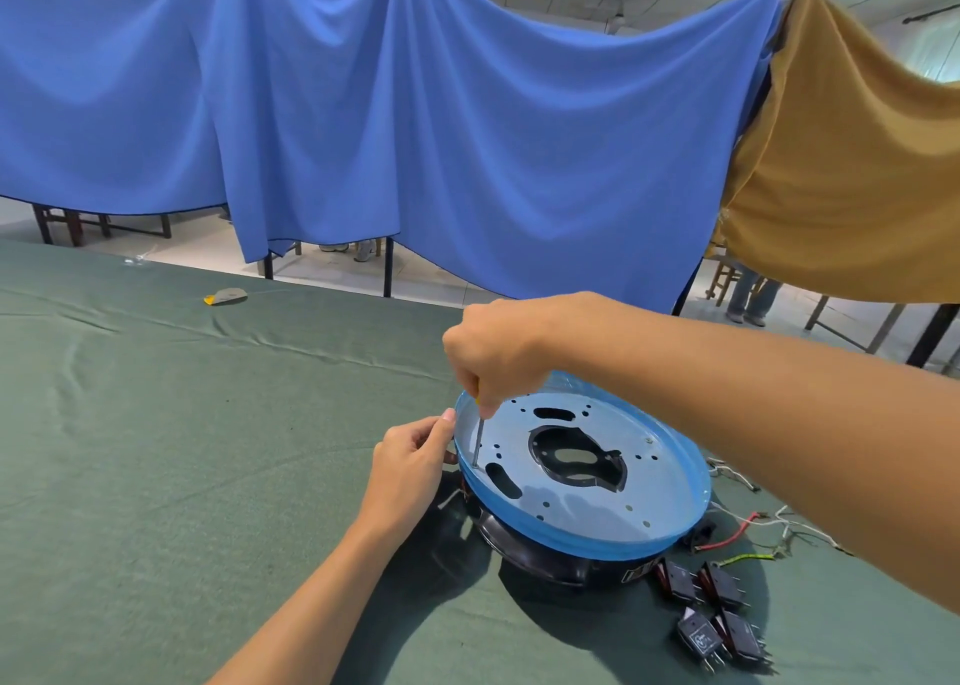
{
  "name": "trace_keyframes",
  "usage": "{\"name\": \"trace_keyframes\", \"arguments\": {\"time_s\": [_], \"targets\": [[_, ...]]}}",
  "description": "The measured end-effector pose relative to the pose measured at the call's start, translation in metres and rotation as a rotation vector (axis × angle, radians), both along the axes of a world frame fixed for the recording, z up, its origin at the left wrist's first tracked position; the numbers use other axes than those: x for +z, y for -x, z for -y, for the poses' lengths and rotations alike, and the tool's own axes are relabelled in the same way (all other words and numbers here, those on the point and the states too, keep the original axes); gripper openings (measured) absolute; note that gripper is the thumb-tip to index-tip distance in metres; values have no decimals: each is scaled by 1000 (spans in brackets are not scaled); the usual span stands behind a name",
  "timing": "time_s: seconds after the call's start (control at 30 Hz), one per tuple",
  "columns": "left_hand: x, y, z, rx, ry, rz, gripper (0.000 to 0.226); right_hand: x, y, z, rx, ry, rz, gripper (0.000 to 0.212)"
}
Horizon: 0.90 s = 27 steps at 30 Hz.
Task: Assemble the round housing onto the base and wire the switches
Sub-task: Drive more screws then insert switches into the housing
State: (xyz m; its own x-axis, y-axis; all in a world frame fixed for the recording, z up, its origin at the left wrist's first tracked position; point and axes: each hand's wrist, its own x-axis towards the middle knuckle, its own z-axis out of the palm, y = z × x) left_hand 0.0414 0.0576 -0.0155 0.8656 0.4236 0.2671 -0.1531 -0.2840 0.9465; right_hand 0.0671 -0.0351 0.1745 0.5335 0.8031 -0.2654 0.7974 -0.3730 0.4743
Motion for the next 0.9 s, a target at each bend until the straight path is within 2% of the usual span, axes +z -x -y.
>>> {"name": "trace_keyframes", "arguments": {"time_s": [0.13,0.23,0.37,0.47,0.67,0.77,0.9], "targets": [[0,-1,0,-2,-12,7,43,1,-3,-1,57,35,-25,30],[-1,-1,0,4,-23,30,43,-3,-4,-3,17,3,-66,35],[-1,-1,-1,-9,-21,38,45,-5,-6,5,-78,-76,-120,25],[-1,-1,-1,-4,-11,46,46,-6,-2,4,-115,-98,-114,35],[1,4,2,-5,-31,30,52,-8,4,-9,-339,-108,-155,19],[3,6,3,-2,-35,25,51,-5,5,-6,-509,-139,-268,18],[6,7,4,21,-60,-20,57,-10,7,4,-553,-277,-314,25]]}}
